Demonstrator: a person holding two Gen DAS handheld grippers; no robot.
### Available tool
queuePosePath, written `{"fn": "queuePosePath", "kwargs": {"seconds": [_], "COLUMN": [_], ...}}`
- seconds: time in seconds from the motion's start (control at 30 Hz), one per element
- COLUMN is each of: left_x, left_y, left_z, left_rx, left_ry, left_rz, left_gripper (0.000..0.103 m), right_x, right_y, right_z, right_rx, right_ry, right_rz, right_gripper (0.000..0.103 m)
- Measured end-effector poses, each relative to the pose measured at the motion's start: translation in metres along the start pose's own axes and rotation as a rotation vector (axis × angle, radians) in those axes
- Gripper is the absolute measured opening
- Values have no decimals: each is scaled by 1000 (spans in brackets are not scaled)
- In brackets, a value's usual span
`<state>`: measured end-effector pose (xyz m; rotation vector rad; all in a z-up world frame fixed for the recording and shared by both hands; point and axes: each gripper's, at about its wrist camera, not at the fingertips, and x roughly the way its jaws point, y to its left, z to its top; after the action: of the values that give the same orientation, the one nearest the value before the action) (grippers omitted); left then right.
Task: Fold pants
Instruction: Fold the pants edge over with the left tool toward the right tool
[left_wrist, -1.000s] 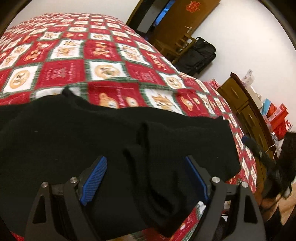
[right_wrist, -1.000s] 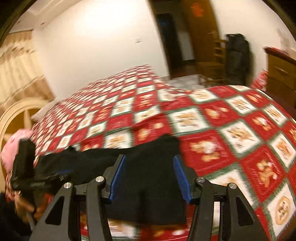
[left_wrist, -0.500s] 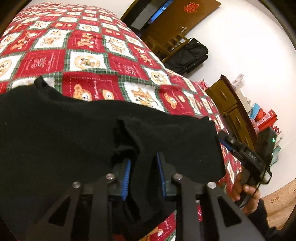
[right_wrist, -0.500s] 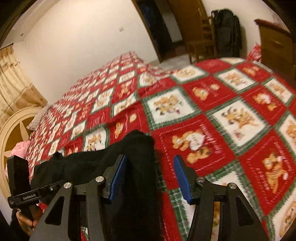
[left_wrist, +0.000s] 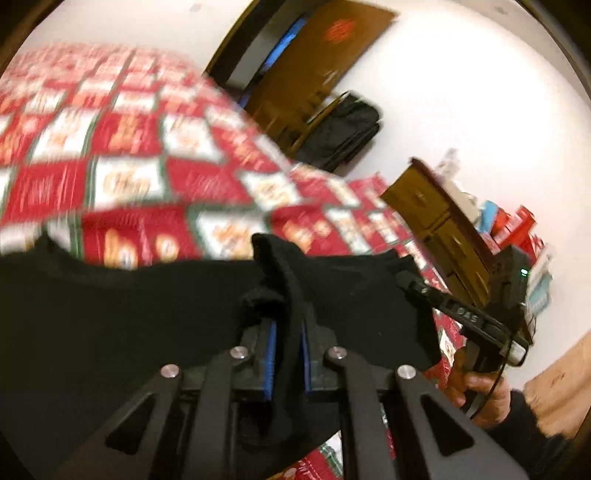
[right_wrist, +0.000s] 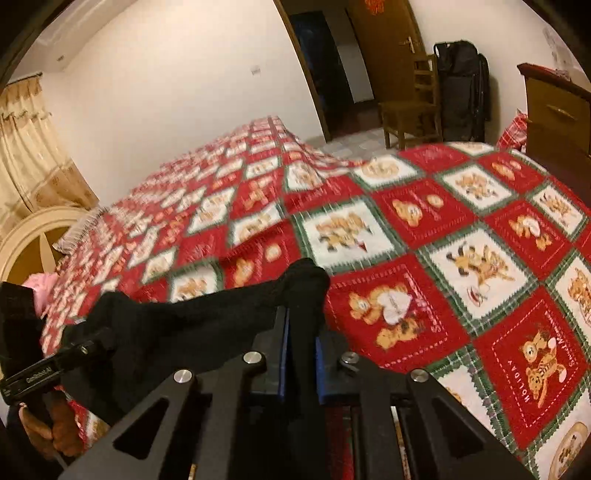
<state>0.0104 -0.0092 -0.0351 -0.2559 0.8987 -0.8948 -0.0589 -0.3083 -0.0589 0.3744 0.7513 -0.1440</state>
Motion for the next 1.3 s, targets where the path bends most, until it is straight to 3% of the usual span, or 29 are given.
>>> {"fn": "queuePosePath", "kwargs": {"seconds": [0.13,0.2,0.3,0.4,0.43,0.5,0.6,0.7,0.87,0.93,1.17,1.2,1.23,1.3], "left_x": [10,19,7,-11,-17,-31,-38,-42,-56,-62,-68,-67,-66,-66], "left_y": [4,18,37,39,40,41,46,56,62,63,65,64,62,59], "left_z": [-5,-9,-10,-12,-13,-12,-6,-2,0,0,2,2,2,3], "left_rx": [116,100,-4,3,9,15,20,-14,-41,-33,-37,-30,-21,-1], "left_ry": [-6,32,58,54,45,29,15,14,-4,-20,-38,-35,-34,-34], "left_rz": [153,227,174,216,240,268,311,339,378,401,395,399,405,413], "left_gripper": [13,24,32,46,48,56,60,64,67,69,69,69,69,69], "right_x": [17,18,13,-10,-20,-34,-32,-13,18,30,40,38,37,33], "right_y": [-7,-10,-17,-22,-17,13,75,132,175,183,190,189,188,187], "right_z": [2,6,9,12,12,7,-15,-43,-75,-83,-87,-86,-85,-85], "right_rx": [45,55,63,92,61,-73,-261,-419,-581,-628,-678,-675,-671,-671], "right_ry": [42,49,42,-20,-40,-59,11,84,148,154,143,148,157,169], "right_rz": [3,21,10,-75,-92,-13,174,285,323,272,263,270,286,294], "right_gripper": [13,18,31,33,33,32,32,32,30,30,30,24,11,7]}}
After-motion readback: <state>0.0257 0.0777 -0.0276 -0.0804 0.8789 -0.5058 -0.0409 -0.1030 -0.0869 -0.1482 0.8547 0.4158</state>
